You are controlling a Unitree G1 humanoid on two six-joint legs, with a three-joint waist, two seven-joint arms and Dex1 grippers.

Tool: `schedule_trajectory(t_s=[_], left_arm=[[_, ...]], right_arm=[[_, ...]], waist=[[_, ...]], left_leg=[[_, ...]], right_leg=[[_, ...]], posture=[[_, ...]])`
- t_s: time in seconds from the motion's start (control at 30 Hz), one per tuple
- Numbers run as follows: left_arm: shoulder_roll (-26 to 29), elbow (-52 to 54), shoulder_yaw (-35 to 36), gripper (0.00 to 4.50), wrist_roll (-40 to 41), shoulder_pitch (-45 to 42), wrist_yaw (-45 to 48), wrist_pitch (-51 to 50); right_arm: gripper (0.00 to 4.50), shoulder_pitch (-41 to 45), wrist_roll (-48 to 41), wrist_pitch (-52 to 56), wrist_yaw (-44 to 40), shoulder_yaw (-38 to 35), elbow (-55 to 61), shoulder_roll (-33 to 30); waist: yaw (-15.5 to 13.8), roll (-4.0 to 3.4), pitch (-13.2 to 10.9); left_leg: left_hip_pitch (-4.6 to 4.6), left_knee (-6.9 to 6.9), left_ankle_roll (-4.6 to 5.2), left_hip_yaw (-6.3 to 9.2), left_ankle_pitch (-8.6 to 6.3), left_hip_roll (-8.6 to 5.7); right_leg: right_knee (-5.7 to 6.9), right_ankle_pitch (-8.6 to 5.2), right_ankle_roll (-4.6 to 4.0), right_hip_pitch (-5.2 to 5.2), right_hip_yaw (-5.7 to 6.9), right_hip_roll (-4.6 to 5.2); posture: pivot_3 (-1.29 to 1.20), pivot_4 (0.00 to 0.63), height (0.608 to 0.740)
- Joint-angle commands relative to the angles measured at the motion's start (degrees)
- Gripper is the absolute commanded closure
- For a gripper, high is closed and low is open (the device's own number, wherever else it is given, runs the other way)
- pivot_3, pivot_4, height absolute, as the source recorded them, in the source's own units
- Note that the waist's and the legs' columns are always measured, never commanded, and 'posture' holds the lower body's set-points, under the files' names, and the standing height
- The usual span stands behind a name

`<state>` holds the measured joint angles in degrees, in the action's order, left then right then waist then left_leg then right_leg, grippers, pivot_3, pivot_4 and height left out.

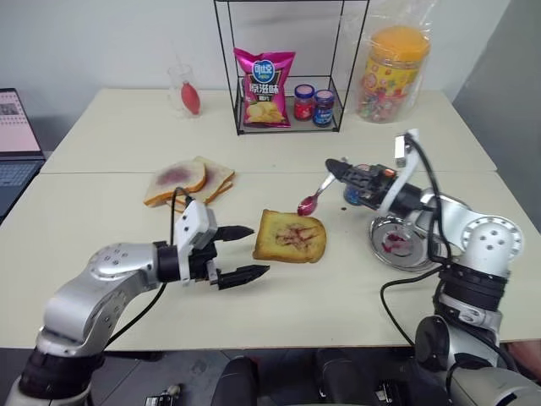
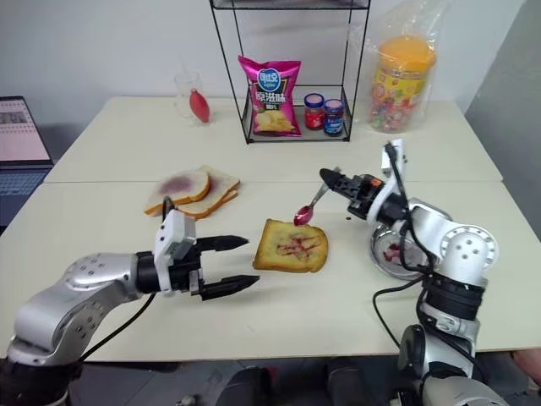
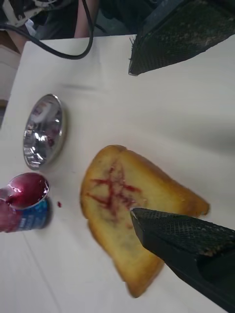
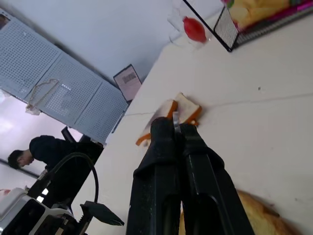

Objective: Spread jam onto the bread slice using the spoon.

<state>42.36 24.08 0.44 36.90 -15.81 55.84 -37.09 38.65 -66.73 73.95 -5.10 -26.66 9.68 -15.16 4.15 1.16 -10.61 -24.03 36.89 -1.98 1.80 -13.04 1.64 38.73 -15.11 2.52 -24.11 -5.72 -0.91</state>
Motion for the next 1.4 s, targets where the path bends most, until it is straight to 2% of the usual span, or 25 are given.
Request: schedule_trajectory(t_s=[0.03, 0.1, 0.2, 0.27, 0.33, 0.5, 0.73, 1.07, 1.13, 1.17, 1.4], left_arm=[[-1.46, -1.17, -3.75, 0.0, 0.19, -6.38, 3.39, 0.68], [-3.43, -3.96, -7.68, 0.0, -1.07, -12.23, 6.78, 1.99], [-4.91, -6.71, -10.18, 0.0, -2.92, -15.42, 8.79, 3.75], [-7.21, -11.74, -14.49, 0.0, -8.05, -18.41, 10.97, 9.49], [-9.58, -15.72, -17.24, 0.0, -11.16, -20.63, 12.4, 13.13], [-15.12, -20.75, -19.62, 0.0, -13.91, -22.42, 12.8, 16.34], [-17.01, -22.78, -19.84, 0.0, -15.57, -22.3, 13.71, 17.38], [-16.54, -21.72, -18.96, 0.0, -15.92, -21.4, 13.71, 16.5], [-16.47, -21.45, -18.9, 0.0, -15.88, -21.34, 13.59, 16.27], [-16.49, -21.33, -18.93, 0.0, -15.89, -21.34, 13.51, 16.17], [-16.67, -20.68, -18.96, 0.0, -15.9, -21.25, 12.94, 15.58]], right_arm=[[4.45, -1.77, -4.03, -2.11, 1.42, -3.44, 7.09, -4.39], [4.45, -5.44, -5.28, -2.71, 3.75, -7.34, 12.1, -8.4], [4.45, -8.85, -7.44, -4.45, 6.37, -8.81, 14.23, -11.22], [4.45, -15.73, -6.34, -6.4, 8.47, -13.24, 16.54, -12.58], [4.45, -21.97, -5.46, -8.81, 9.17, -16.56, 18.22, -13.38], [4.45, -31.74, -1.0, -15.94, 6.43, -16.61, 15.24, -11.35], [4.45, -33.62, 0.41, -22.53, 1.28, -14.72, 7.77, -9.03], [4.45, -34.17, 6.25, -29.48, -5.73, -11.79, -1.2, -9.25], [4.02, -33.59, 6.62, -30.29, -6.17, -11.5, -2.38, -9.34], [3.96, -33.34, 6.73, -30.55, -6.29, -11.33, -2.71, -9.34], [2.38, -32.48, 7.24, -30.92, -7.29, -10.01, -3.71, -9.47]], waist=[[0.15, 0.01, 0.0], [-0.13, -0.01, -0.01], [-0.85, -0.02, -0.02], [-0.47, -0.03, -0.01], [-1.02, 0.0, 0.0], [-0.78, -0.02, -0.02], [-0.01, -0.03, -0.02], [-0.03, -0.04, -0.01], [-0.03, -0.04, -0.01], [-0.03, -0.04, -0.01], [-0.02, -0.04, -0.01]], left_leg=[[0.02, -0.01, 0.0, -0.03, 0.0, 0.02], [0.02, -0.06, 0.0, -0.09, 0.0, 0.03], [-0.21, -0.02, 0.01, 0.1, -0.01, -0.01], [-0.1, -0.04, 0.01, -0.09, -0.01, 0.01], [-0.05, -0.09, 0.01, -0.02, -0.01, 0.01], [-0.05, -0.01, 0.01, -0.13, -0.01, 0.0], [0.23, 0.05, 0.02, -0.23, 0.0, -0.02], [0.17, 0.03, 0.02, -0.21, 0.0, -0.03], [0.19, 0.05, 0.02, -0.21, 0.0, -0.03], [0.19, 0.06, 0.02, -0.21, 0.0, -0.03], [0.19, 0.06, 0.02, -0.2, 0.0, -0.03]], right_leg=[[-0.08, 0.01, 0.01, 0.02, -0.03, -0.01], [-0.11, 0.0, 0.01, 0.01, -0.09, 0.0], [-0.14, -0.06, 0.1, -0.05, 0.1, 0.0], [-0.13, -0.06, 0.11, -0.04, -0.11, 0.0], [-0.14, -0.07, 0.1, 0.01, -0.04, -0.01], [-0.12, -0.06, 0.13, 0.01, -0.16, 0.0], [0.19, -0.02, 0.17, 0.07, -0.31, -0.03], [0.14, -0.03, 0.18, 0.06, -0.3, -0.03], [0.15, -0.03, 0.18, 0.08, -0.3, -0.03], [0.16, -0.03, 0.19, 0.08, -0.3, -0.03], [0.18, -0.01, 0.2, 0.07, -0.3, -0.03]], posture=[[0.0, 0.15, 0.74], [0.0, 0.15, 0.74], [0.0, 0.15, 0.74], [0.0, 0.15, 0.74], [0.0, 0.15, 0.74], [0.0, 0.15, 0.74], [0.0, 0.15, 0.74], [0.0, 0.15, 0.74], [0.0, 0.15, 0.74], [0.0, 0.15, 0.74], [0.0, 0.15, 0.74]])
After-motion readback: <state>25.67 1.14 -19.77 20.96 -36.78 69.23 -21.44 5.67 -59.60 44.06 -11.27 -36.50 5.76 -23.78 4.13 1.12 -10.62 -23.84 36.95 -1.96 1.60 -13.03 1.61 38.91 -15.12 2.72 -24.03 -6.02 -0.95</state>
